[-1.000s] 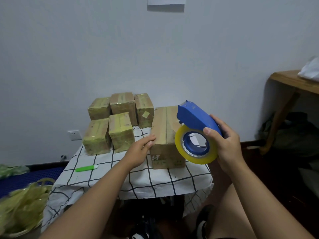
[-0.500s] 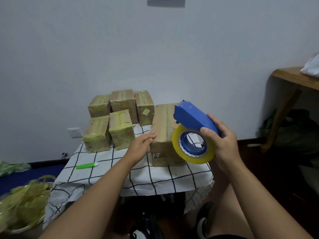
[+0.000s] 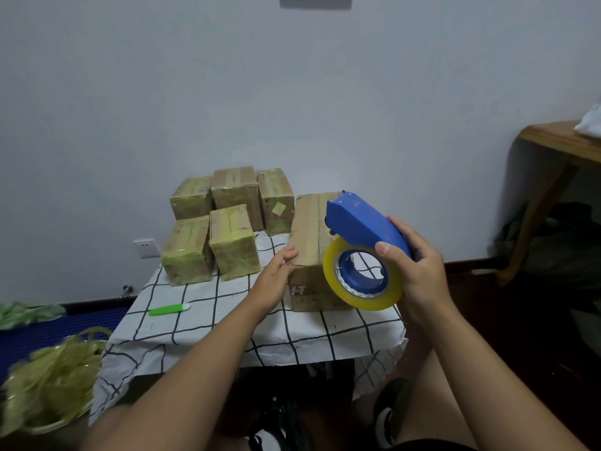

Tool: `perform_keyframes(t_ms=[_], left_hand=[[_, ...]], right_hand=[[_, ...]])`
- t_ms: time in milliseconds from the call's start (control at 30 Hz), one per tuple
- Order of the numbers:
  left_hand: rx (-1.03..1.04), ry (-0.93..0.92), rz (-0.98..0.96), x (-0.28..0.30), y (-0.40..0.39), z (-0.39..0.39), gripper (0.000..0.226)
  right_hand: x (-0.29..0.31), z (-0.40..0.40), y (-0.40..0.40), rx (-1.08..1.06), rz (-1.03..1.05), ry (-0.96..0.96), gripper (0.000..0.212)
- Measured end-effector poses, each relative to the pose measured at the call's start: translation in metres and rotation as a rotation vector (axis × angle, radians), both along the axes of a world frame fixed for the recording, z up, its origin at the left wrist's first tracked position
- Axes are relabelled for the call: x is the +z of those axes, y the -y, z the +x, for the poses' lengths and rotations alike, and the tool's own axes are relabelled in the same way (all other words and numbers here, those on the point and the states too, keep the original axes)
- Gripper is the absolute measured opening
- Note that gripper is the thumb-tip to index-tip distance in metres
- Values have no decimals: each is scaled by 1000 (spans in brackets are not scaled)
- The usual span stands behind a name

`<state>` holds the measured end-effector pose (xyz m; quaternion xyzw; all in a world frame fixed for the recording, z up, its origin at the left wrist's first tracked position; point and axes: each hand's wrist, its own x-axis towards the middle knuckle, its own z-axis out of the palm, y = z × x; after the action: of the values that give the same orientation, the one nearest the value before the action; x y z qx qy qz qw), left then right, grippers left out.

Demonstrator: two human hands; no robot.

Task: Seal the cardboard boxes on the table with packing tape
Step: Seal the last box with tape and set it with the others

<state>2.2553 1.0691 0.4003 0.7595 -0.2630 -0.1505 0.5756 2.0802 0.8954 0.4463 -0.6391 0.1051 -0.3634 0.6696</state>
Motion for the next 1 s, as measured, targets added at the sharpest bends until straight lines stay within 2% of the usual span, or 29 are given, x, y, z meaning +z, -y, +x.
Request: perform_keyframes(t_ms=[133,300,433,567,633,700,733,767,867,933,1000], left_hand=[[69,21,-10,5,8,-8,36],[128,26,-15,7,14,-10,29],[70,6,-3,6,6,-9,34],[-33,29,100,7,-5,-10,50],[30,104,70,14,-8,-13,46],[163,176,6,30,-9,-19,33],[210,158,-37,41,-9,-21,23],[229,89,-86,52,-9,-24,24],[122,-150,-123,88,-13,-38,54],[31,-196,-99,100,-18,-43,70],[-26,-219,-136,106,-19,-44,73]], right_hand=[[-1,1,-2,22,17,6,59],[1,0,-3,21,11,6,61],[6,-2,0,18,1,6,64],[14,-3,-1,27,-3,18,64],[20,-3,-1,31,-21,26,65],[24,-3,-1,39,-39,26,67],[26,-2,-1,45,-42,27,68],[27,-2,-1,52,-45,28,67],[28,1,-3,75,-42,32,65],[29,3,-6,94,-31,34,64],[28,5,-9,117,-28,34,62]])
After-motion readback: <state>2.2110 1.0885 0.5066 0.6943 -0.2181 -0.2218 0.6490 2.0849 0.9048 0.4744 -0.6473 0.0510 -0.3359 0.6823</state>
